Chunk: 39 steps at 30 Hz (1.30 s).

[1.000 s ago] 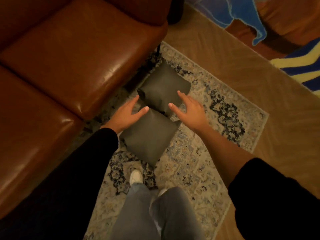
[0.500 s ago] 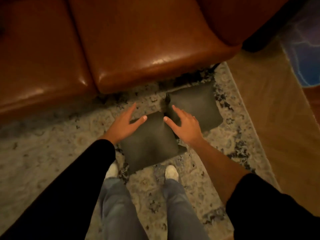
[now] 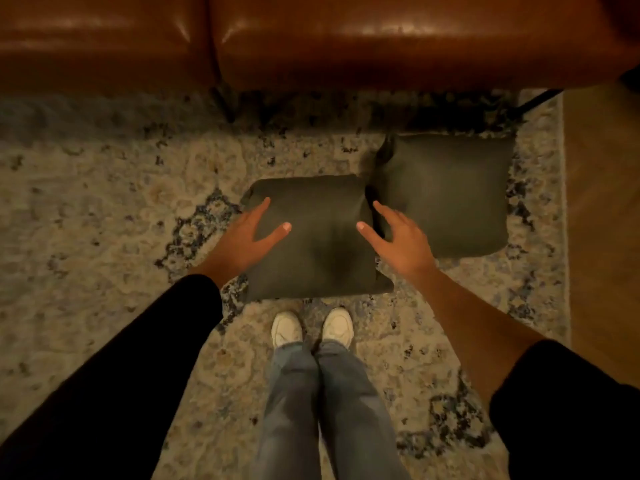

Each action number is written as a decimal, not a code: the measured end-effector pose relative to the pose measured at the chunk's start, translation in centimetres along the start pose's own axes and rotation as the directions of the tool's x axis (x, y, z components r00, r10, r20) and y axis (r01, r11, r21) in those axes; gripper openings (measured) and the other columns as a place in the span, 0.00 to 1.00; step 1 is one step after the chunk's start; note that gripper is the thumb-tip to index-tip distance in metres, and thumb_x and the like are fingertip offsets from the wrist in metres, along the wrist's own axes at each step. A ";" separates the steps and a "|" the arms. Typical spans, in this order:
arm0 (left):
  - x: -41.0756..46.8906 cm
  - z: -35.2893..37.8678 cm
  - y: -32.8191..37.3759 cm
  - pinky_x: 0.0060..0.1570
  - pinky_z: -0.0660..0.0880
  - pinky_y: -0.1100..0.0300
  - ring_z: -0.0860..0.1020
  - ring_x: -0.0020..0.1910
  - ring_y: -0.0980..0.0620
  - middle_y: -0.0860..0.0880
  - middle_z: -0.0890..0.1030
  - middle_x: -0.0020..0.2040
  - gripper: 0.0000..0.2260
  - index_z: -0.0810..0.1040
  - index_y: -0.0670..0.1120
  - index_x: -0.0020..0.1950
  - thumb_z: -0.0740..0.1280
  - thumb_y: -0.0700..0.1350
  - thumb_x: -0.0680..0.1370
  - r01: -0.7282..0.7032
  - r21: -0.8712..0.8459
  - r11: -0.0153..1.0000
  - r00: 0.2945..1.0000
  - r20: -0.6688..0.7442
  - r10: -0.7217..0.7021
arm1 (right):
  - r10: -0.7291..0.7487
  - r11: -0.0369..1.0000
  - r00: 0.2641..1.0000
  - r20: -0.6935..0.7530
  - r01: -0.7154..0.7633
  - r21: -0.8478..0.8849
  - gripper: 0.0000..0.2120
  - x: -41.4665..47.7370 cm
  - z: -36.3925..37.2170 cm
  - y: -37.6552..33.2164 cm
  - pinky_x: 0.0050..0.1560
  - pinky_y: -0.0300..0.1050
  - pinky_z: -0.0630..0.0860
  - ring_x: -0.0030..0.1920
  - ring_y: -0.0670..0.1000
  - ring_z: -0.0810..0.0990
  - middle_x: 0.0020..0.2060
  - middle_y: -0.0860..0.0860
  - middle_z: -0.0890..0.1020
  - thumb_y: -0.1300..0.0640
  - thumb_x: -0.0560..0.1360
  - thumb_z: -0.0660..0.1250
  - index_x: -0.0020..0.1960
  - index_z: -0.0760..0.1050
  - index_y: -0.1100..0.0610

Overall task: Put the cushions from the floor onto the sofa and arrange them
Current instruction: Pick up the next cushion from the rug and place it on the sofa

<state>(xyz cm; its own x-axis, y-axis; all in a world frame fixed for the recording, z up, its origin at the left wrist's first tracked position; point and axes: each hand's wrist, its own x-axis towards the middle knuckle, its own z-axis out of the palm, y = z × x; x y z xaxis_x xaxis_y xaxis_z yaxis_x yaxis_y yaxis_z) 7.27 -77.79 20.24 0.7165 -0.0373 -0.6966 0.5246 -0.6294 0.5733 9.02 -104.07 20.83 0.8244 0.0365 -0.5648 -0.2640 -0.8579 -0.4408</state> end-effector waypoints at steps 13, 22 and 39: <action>15.2 6.9 -13.7 0.75 0.50 0.46 0.47 0.77 0.45 0.46 0.46 0.79 0.40 0.53 0.61 0.76 0.66 0.69 0.69 0.177 -0.384 0.906 0.900 -0.309 -0.307 | 0.290 0.868 0.957 -0.014 -0.257 0.426 0.46 13.3 13.7 6.6 0.73 0.55 0.55 0.74 0.58 0.57 0.76 0.52 0.57 0.32 0.68 0.66 0.77 0.45 0.42; 16.3 8.3 -13.9 0.66 0.70 0.47 0.70 0.67 0.46 0.50 0.67 0.72 0.52 0.53 0.61 0.75 0.72 0.73 0.57 0.151 -0.617 0.773 0.915 -0.209 -0.346 | 0.342 0.813 0.939 0.012 -0.303 0.497 0.51 13.4 14.7 5.4 0.73 0.58 0.57 0.73 0.59 0.60 0.74 0.53 0.58 0.28 0.62 0.68 0.76 0.45 0.41; -1.2 -12.6 6.6 0.63 0.70 0.55 0.72 0.65 0.49 0.52 0.70 0.69 0.45 0.53 0.57 0.76 0.73 0.65 0.66 -0.170 -0.564 0.808 0.890 -0.440 -0.120 | 0.159 0.846 0.962 -0.220 -0.018 0.533 0.50 1.8 -9.4 -15.1 0.70 0.57 0.61 0.71 0.58 0.63 0.72 0.51 0.63 0.29 0.63 0.69 0.77 0.49 0.43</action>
<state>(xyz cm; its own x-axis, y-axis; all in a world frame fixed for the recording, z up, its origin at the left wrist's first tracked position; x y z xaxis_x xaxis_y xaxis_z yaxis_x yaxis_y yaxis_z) 15.67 -72.11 30.29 0.7772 0.3835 -0.4989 0.5614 -0.0646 0.8250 19.19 -95.85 33.07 0.8616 -0.2142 -0.4601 -0.5050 -0.4537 -0.7343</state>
